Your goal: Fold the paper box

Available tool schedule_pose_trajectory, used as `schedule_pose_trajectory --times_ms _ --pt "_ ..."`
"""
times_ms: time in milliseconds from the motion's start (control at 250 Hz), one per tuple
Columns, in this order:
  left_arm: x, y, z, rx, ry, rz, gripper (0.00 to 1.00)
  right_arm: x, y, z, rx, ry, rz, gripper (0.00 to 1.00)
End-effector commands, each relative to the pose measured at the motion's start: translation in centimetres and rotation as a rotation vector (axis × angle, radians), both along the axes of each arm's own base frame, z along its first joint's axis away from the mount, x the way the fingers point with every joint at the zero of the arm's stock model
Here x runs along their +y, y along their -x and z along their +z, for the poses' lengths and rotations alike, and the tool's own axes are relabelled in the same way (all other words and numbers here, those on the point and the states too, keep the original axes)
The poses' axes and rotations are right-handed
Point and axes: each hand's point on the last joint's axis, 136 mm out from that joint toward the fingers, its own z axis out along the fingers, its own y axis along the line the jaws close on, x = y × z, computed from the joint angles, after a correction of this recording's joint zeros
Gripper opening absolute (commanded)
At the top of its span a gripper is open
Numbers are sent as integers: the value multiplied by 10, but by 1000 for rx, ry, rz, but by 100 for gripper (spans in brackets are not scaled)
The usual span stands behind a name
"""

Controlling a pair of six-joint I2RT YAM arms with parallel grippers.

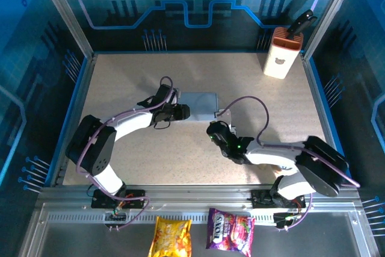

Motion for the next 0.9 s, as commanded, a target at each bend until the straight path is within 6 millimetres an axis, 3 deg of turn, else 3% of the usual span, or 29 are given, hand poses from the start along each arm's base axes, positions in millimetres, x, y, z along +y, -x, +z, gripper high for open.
schedule_pose_trajectory --times_ms 0,204,364,527,683,895 --pt "-5 0 -10 52 14 -7 49 -5 9 3 90 8 63 40" --pt "-3 4 -31 131 -20 -4 48 1 -15 26 223 -35 116 41" --pt "1 9 -37 195 -48 -2 47 11 -35 24 356 -36 150 41" --pt "1 6 -17 165 -11 -2 48 13 -54 6 493 -76 166 44" --pt "3 -3 6 122 17 12 48 -2 -71 -17 598 29 120 53" --pt "10 -13 25 86 16 21 49 -10 -81 -43 686 44 126 55"
